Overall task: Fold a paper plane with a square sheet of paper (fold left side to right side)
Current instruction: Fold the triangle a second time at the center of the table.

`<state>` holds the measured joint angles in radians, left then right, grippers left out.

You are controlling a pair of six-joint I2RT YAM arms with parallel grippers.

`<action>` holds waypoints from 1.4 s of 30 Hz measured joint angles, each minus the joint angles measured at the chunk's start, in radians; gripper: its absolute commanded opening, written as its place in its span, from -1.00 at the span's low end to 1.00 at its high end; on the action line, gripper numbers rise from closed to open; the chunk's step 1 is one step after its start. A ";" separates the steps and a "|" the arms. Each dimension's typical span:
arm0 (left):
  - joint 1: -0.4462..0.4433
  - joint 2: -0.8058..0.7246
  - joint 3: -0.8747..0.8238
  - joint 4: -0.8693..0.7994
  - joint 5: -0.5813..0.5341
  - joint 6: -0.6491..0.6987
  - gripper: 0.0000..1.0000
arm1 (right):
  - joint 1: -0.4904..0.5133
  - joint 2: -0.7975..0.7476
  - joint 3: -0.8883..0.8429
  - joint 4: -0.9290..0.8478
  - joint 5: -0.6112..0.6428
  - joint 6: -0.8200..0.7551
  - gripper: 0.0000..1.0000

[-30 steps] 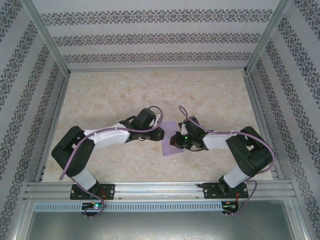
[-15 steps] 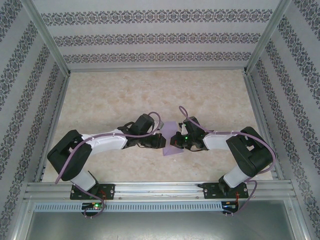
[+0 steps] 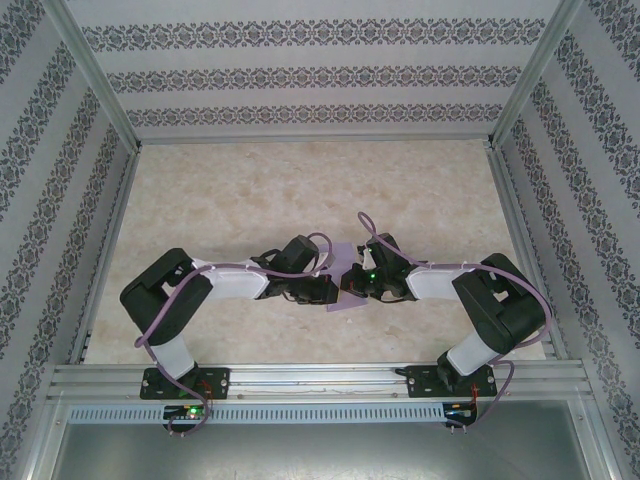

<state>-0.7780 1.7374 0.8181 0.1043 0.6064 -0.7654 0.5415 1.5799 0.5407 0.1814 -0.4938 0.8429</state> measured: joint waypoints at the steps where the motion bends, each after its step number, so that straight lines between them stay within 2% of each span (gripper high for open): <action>1: 0.000 0.003 -0.001 0.002 0.000 0.000 -0.80 | 0.000 0.000 0.000 0.000 0.000 0.000 -1.00; 23: -0.008 0.035 -0.023 0.002 -0.022 -0.002 -0.82 | 0.000 0.001 0.000 0.000 -0.003 0.000 -1.00; 32: -0.027 0.035 -0.020 -0.002 -0.061 0.016 -0.93 | 0.000 -0.023 0.005 -0.029 -0.003 -0.011 -1.00; 42: -0.047 0.035 -0.008 -0.017 -0.098 0.035 -0.97 | 0.025 -0.063 -0.010 -0.004 0.000 -0.008 -1.00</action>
<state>-0.8253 1.7721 0.8104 0.0872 0.5087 -0.7307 0.5667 1.5166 0.5308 0.1772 -0.4942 0.8345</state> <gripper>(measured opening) 0.045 0.043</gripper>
